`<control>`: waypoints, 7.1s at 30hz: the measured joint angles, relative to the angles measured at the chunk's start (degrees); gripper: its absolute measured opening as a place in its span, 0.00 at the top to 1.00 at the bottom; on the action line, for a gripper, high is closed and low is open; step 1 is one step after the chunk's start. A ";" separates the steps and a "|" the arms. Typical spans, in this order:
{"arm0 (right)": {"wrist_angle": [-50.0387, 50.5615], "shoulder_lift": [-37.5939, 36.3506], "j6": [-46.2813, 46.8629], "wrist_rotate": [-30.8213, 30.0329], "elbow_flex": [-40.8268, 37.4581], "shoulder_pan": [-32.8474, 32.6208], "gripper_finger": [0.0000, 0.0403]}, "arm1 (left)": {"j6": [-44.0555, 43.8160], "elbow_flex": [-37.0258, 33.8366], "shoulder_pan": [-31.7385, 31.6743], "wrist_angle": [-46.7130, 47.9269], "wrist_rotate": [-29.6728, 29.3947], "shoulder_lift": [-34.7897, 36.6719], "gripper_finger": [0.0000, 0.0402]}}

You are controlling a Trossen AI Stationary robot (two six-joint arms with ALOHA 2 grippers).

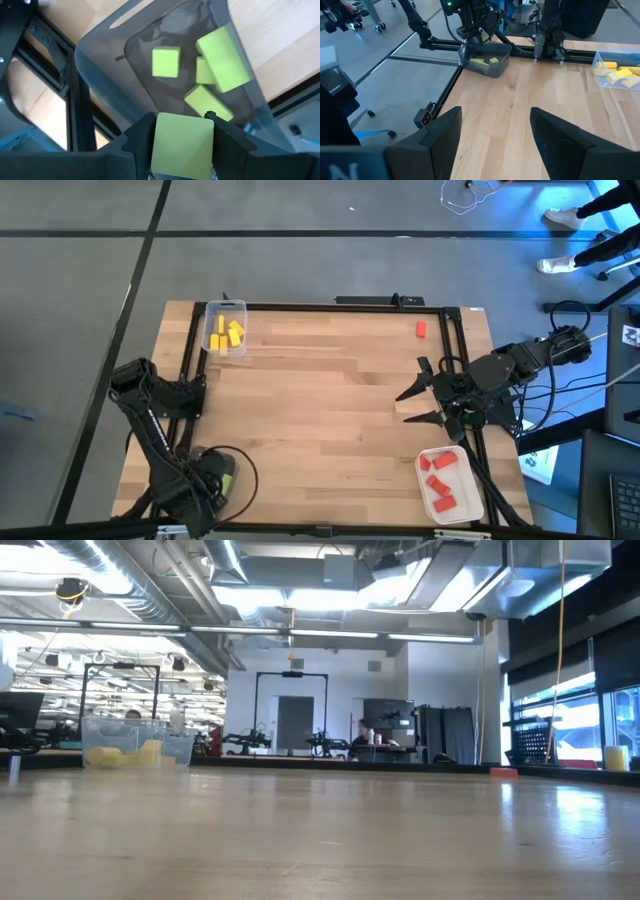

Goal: Sort & place blocks by color
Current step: Put the green block into the black bin, then put the orange block into the white bin

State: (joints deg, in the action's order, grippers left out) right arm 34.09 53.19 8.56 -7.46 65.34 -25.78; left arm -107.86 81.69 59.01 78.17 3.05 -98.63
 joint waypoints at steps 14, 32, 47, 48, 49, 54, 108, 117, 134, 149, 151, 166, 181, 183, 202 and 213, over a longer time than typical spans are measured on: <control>0.07 0.00 0.02 0.00 0.00 0.00 0.41 | 4.98 0.00 -3.17 -1.24 1.12 0.00 0.66; -0.03 0.00 -0.05 0.00 0.00 -0.01 0.41 | 12.18 0.00 -6.45 -0.70 0.86 0.00 0.57; -2.63 2.10 12.23 -8.01 -0.02 0.60 0.41 | 11.95 0.04 -20.31 -3.68 -15.53 2.78 0.56; -2.40 2.31 16.25 -12.53 -0.02 1.21 0.41 | 12.85 0.04 -21.69 -3.91 -17.24 3.03 0.56; -1.81 2.38 20.30 -17.06 -0.02 2.01 0.41 | 14.11 0.04 -23.00 -4.02 -18.59 3.44 0.56; 4.17 2.34 30.81 -30.05 -0.02 9.67 0.41 | 21.54 0.09 -29.94 -4.60 -23.67 5.97 0.56; 19.15 46.83 22.51 0.91 -0.02 87.52 0.41 | 99.93 0.04 -90.94 -39.40 -3.32 14.84 0.56; 17.79 49.70 22.36 5.72 1.81 88.65 0.41 | 99.96 0.04 -91.00 -39.36 -3.32 14.84 0.56; 28.37 49.13 15.58 3.19 17.28 88.81 0.43 | 102.12 0.04 -91.00 -39.32 -3.37 14.84 0.56; 31.37 49.24 -7.13 9.85 22.59 92.06 0.98 | 102.36 0.04 -91.00 -39.32 -3.52 14.84 0.56; 32.80 49.40 -8.37 10.58 22.49 93.47 0.98 | 102.36 0.04 -91.00 -39.32 -3.54 14.84 0.56; 42.11 63.05 -18.27 6.83 28.87 95.25 1.00 | 102.25 0.04 -91.03 -43.17 -3.56 14.82 0.56; 55.91 78.07 -21.50 4.94 37.35 94.32 1.00 | 102.01 0.04 -91.04 -43.16 -3.58 14.82 0.56; 55.67 78.74 -22.44 4.83 37.35 94.14 1.00 | 102.01 0.04 -91.03 -43.14 -3.61 14.82 0.56; 53.26 81.05 -27.75 3.16 37.35 90.30 1.00 | 101.99 0.04 -91.33 -43.16 -4.13 14.82 0.56; 52.33 81.07 -29.91 4.33 38.24 83.72 1.00 | 102.01 0.04 -93.09 -43.16 -4.08 14.82 0.56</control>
State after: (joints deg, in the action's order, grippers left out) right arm 86.42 134.26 -21.35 -3.14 103.59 57.94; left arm -5.85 81.73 -34.08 35.00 -1.03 -83.81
